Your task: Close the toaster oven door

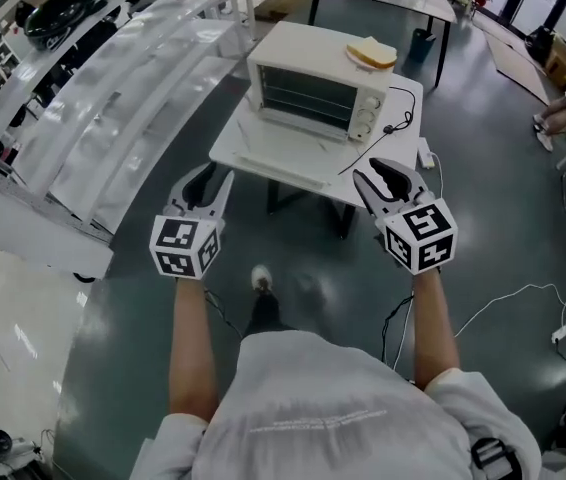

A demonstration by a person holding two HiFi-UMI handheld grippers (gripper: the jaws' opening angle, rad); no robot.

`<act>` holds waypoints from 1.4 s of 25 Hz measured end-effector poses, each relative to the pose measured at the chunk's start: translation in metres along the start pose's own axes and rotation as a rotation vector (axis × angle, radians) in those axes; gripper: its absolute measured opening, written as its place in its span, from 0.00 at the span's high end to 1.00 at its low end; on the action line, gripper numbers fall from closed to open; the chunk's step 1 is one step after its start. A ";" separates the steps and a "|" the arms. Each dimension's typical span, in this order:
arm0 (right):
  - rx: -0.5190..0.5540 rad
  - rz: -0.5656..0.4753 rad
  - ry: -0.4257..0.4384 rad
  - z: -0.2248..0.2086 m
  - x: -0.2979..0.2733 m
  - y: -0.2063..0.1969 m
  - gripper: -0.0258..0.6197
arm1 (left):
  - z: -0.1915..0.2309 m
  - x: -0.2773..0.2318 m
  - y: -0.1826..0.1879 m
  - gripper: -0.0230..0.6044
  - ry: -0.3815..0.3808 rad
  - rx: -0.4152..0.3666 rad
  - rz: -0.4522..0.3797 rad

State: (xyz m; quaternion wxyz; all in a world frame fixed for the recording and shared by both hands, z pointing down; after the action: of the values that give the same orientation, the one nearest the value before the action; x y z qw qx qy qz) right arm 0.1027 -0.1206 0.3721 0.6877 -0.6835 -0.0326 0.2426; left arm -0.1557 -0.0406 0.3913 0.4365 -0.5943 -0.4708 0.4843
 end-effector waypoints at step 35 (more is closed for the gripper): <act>-0.402 0.359 -0.061 -0.062 -0.214 -0.125 0.72 | 0.056 -0.206 -0.256 0.79 -0.261 0.175 0.639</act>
State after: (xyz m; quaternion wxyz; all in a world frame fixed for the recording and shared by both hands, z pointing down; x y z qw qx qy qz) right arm -0.0262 -0.2520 0.5489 0.4829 -0.7935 0.0209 0.3698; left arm -0.2638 -0.1943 0.6665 0.2483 -0.6051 -0.2696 0.7068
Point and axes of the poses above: the fingertips, and each gripper's own axes: x backward along the fingers, z to its left, y out of its top, the point moved 3 cm from there along x, backward along the fingers, and after that the axes turned 12 degrees about y, right-handed, at the moved point
